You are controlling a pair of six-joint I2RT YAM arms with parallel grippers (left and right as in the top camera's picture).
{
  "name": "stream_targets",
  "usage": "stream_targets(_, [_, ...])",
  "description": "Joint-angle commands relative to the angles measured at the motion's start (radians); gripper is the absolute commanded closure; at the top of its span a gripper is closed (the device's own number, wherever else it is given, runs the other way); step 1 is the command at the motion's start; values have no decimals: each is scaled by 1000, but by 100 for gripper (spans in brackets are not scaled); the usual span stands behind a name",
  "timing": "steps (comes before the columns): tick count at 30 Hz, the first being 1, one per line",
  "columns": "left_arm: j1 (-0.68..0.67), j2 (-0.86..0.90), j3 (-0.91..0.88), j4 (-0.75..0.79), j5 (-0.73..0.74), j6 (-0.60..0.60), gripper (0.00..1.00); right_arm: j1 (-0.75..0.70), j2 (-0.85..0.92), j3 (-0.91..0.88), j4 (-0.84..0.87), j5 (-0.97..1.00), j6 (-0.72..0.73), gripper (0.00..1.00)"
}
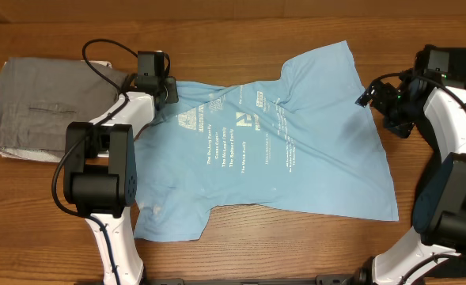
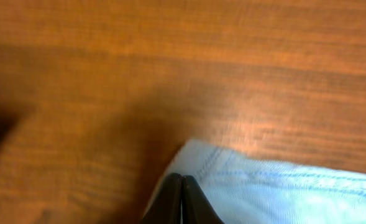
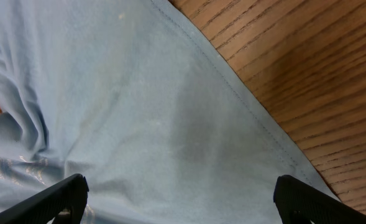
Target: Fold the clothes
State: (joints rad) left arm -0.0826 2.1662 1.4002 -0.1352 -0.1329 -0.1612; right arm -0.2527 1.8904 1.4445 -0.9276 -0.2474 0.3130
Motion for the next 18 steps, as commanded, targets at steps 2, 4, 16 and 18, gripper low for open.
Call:
stream_targets(2, [6,22,-4,89,-24,82,93,1,-8,14,4,-1,-6,0])
stream_targets(4, [5,21,4,117,-24,105,93,1,-8,15,4,-1,-6,0])
stream_targets(16, [-3,-93,251,-462,69,-63,89,1,-8,15,4,-1,-6,0])
stream_targets(18, [-3,-92,252,-517,116,-60,89,1,-8,14,4,-1,-6,0])
